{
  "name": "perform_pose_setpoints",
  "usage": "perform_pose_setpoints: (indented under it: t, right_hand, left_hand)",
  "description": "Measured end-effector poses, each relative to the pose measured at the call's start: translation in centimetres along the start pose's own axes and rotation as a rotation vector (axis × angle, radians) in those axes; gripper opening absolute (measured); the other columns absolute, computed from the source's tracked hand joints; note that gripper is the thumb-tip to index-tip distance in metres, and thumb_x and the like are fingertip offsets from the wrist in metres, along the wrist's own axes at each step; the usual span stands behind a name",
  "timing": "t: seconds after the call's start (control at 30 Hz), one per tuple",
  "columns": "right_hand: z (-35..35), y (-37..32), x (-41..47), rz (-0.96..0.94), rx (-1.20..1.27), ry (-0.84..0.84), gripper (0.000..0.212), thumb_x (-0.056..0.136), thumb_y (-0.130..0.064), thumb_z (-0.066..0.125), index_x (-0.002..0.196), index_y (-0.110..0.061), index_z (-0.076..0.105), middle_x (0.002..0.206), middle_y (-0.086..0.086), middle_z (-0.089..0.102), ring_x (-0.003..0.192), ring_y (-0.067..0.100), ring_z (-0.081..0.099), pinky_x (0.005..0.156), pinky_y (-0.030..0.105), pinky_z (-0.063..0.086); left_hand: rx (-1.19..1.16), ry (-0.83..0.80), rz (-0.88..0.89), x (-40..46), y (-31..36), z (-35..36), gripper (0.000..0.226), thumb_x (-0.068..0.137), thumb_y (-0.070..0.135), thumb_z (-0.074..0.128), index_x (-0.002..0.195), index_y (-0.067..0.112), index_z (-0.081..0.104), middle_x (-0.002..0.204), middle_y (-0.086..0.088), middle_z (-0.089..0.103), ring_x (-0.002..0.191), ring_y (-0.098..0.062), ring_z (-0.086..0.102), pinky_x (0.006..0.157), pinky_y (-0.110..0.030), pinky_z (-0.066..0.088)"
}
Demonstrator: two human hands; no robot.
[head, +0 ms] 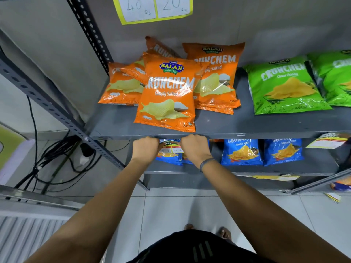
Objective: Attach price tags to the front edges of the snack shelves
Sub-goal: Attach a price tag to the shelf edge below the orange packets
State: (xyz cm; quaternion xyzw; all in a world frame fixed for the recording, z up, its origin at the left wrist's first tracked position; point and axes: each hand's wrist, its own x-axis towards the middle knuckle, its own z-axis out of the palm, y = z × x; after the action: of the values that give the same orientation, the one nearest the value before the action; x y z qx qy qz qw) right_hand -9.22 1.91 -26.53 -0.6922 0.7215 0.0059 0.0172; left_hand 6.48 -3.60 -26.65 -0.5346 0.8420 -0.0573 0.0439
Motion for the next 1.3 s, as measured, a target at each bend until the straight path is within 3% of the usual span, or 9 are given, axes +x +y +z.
perform_pose_setpoints:
  t: [0.43, 0.63, 0.77, 0.87, 0.93, 1.07, 1.3]
  right_hand:
    - [-0.4, 0.5, 0.1, -0.043, -0.071, 0.007, 0.015, 0.086, -0.001, 0.057, 0.086, -0.011, 0.068, 0.087, 0.009, 0.073, 0.082, 0.030, 0.068, 0.060, 0.027, 0.038]
    - [-1.0, 1.1, 0.0, -0.018, -0.074, 0.058, 0.012, 0.091, -0.014, 0.058, 0.083, -0.014, 0.067, 0.083, 0.008, 0.074, 0.079, 0.029, 0.070, 0.065, 0.029, 0.053]
    - [-1.2, 1.2, 0.0, -0.020, -0.059, 0.094, 0.017, 0.093, -0.016, 0.055, 0.082, -0.012, 0.066, 0.084, 0.009, 0.073, 0.078, 0.030, 0.070, 0.062, 0.029, 0.050]
    - [-1.4, 1.3, 0.1, -0.023, -0.017, 0.124, 0.026, 0.097, -0.022, 0.049, 0.082, -0.010, 0.067, 0.084, 0.011, 0.072, 0.078, 0.031, 0.068, 0.058, 0.028, 0.039]
    - [-1.6, 1.3, 0.2, -0.019, -0.001, 0.128, 0.029, 0.098, -0.024, 0.048, 0.082, -0.009, 0.067, 0.085, 0.012, 0.072, 0.080, 0.032, 0.068, 0.059, 0.029, 0.041]
    - [-1.9, 1.0, 0.1, 0.008, 0.034, 0.102, 0.025, 0.096, -0.021, 0.050, 0.084, -0.008, 0.067, 0.088, 0.013, 0.073, 0.082, 0.033, 0.068, 0.067, 0.032, 0.051]
    - [-2.9, 2.1, -1.7, 0.031, 0.117, 0.101, 0.034, 0.096, -0.035, 0.050, 0.088, -0.006, 0.066, 0.093, 0.015, 0.072, 0.085, 0.035, 0.068, 0.069, 0.034, 0.052]
  left_hand:
    - [0.084, 0.015, 0.018, 0.5, -0.1, 0.1, 0.030, 0.095, 0.036, 0.048, 0.092, 0.017, 0.070, 0.081, -0.008, 0.073, 0.075, -0.029, 0.068, 0.055, -0.024, 0.035]
    - [0.001, 0.089, 0.027, 0.6, -0.1, -0.9, 0.036, 0.094, 0.041, 0.048, 0.083, 0.013, 0.067, 0.073, -0.012, 0.071, 0.068, -0.034, 0.066, 0.054, -0.025, 0.037]
    - [-0.028, 0.114, 0.025, 0.8, 0.0, -1.0, 0.035, 0.094, 0.039, 0.048, 0.080, 0.013, 0.066, 0.072, -0.011, 0.070, 0.065, -0.032, 0.065, 0.053, -0.024, 0.036]
    - [-0.030, 0.115, 0.017, 0.9, 0.1, -0.9, 0.038, 0.094, 0.044, 0.045, 0.082, 0.015, 0.067, 0.072, -0.008, 0.069, 0.065, -0.029, 0.065, 0.051, -0.023, 0.035]
    - [-0.016, 0.118, 0.013, 0.9, 0.3, -1.1, 0.043, 0.092, 0.053, 0.042, 0.083, 0.020, 0.068, 0.064, -0.003, 0.065, 0.061, -0.023, 0.062, 0.047, -0.020, 0.030]
    - [0.047, 0.084, -0.020, 1.3, 1.2, -2.1, 0.052, 0.088, 0.061, 0.042, 0.064, 0.019, 0.061, 0.045, 0.003, 0.035, 0.050, -0.018, 0.046, 0.043, -0.017, 0.019]
    - [0.030, -0.002, -0.092, 1.2, 2.0, -4.0, 0.050, 0.084, 0.061, 0.051, 0.060, 0.017, 0.052, 0.048, 0.003, 0.037, 0.056, -0.020, 0.049, 0.045, -0.019, 0.021]
